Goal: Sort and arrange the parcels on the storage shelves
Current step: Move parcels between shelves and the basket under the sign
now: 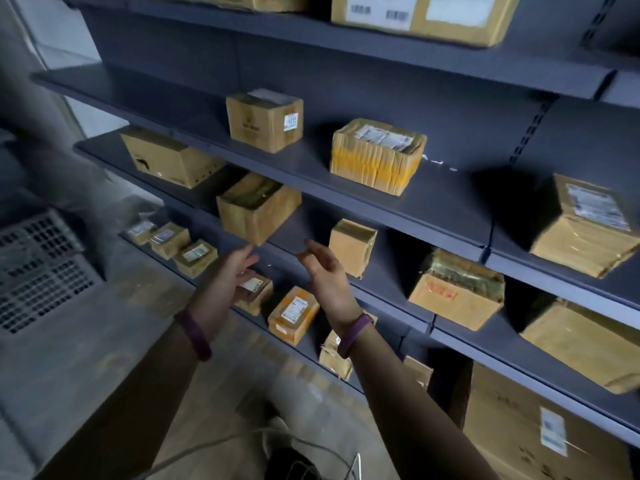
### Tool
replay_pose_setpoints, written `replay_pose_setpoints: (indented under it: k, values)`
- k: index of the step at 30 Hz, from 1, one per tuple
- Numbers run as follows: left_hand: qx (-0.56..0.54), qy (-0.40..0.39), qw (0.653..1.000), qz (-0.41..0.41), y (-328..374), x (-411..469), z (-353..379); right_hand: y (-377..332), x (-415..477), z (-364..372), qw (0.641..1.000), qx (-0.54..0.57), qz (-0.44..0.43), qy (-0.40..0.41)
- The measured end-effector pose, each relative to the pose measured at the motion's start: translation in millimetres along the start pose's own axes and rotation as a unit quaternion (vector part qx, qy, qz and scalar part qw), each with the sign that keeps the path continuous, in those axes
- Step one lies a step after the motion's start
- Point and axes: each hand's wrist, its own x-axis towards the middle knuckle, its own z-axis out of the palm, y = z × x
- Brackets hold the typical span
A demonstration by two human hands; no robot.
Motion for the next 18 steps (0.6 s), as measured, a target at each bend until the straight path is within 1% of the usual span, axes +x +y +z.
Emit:
replay_pose_setpoints:
  k: [2,6,9,10,14,16,18]
  values:
    - [-0.013,0.020,1.000,0.001,8,30,-22,2,31,25,1.000,0.000,0.007,-0.014]
    - [0.004,0.043,0.999,0.001,25,112,-73,8,104,74,0.999,0.018,0.022,-0.022]
    - [0.025,0.028,0.999,0.038,35,173,-115,16,167,111,0.999,0.032,0.035,-0.012]
    - [0.025,0.030,0.999,0.037,41,190,-128,17,188,124,0.999,0.034,0.040,-0.013]
    - [0.025,0.052,0.998,-0.009,64,261,-176,19,261,187,0.998,0.021,0.047,-0.024]
    - [0.028,0.043,0.999,-0.018,76,292,-194,16,290,218,0.998,0.020,0.054,-0.024]
    - [0.020,0.053,0.998,-0.022,84,322,-211,15,316,244,0.998,0.015,0.043,-0.035]
